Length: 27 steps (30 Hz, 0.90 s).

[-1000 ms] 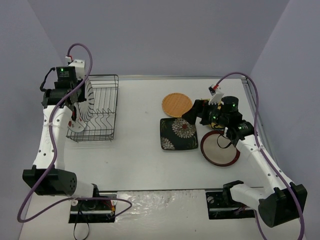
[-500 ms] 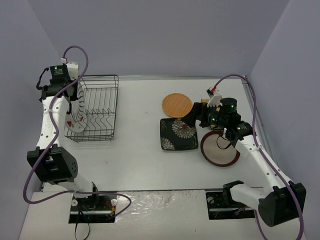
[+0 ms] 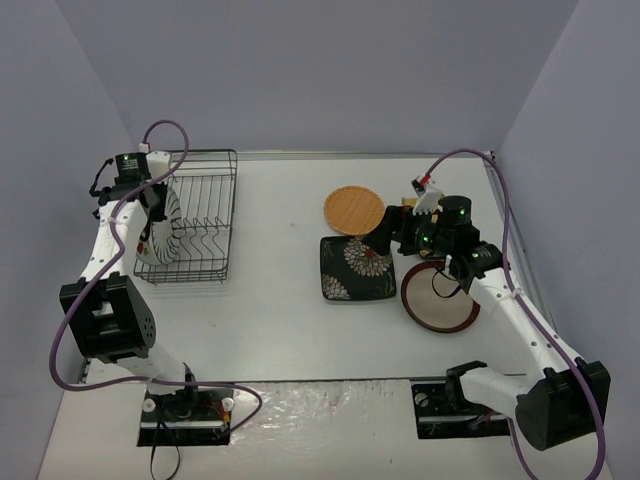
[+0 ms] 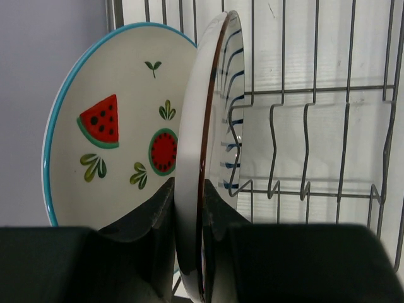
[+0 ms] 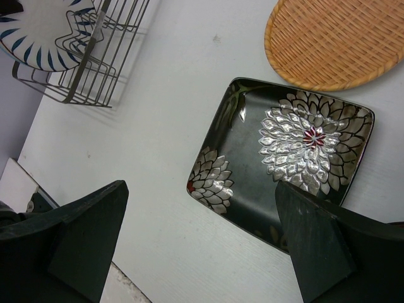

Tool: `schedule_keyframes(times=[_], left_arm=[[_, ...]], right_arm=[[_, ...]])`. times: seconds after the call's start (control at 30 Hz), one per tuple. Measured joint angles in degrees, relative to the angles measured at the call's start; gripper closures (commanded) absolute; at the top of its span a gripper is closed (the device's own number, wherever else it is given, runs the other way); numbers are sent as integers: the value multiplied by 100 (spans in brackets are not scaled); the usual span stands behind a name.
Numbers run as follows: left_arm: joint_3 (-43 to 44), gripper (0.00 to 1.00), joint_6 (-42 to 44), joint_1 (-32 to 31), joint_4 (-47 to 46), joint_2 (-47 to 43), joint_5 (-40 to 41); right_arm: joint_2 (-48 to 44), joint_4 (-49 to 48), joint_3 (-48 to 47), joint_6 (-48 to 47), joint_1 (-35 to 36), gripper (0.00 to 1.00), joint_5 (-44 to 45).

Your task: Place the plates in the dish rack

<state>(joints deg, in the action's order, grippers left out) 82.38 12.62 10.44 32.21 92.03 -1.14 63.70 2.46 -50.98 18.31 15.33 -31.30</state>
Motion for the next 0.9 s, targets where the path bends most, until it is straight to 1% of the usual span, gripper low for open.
schedule_keyframes(times=[0.13, 0.2, 0.4, 0.47, 0.53, 0.7, 0.8, 0.9], left_arm=[[-202, 75, -117, 71, -305, -77, -60], [-296, 62, -173, 102, -510, -125, -59], [-599, 37, -363, 164, -843, -319, -30], [-621, 26, -421, 167, -898, -371, -1], [-624, 19, -492, 170, -941, -434, 12], [-624, 7, -679, 168, -977, -653, 30], [-610, 3, -880, 167, -936, -829, 29], [-504, 3, -1169, 164, -813, -989, -2]], right_arm=[[2, -2, 50, 5, -1, 1, 45], [14, -1, 107, 14, -3, 1, 57], [72, 2, 236, 89, -4, 1, 141], [76, 2, 256, 114, -4, 1, 185], [81, -2, 270, 139, -4, 1, 239], [89, -6, 388, 245, -4, 2, 419], [130, -7, 478, 304, -4, 4, 564], [300, -10, 512, 367, -4, 5, 682]])
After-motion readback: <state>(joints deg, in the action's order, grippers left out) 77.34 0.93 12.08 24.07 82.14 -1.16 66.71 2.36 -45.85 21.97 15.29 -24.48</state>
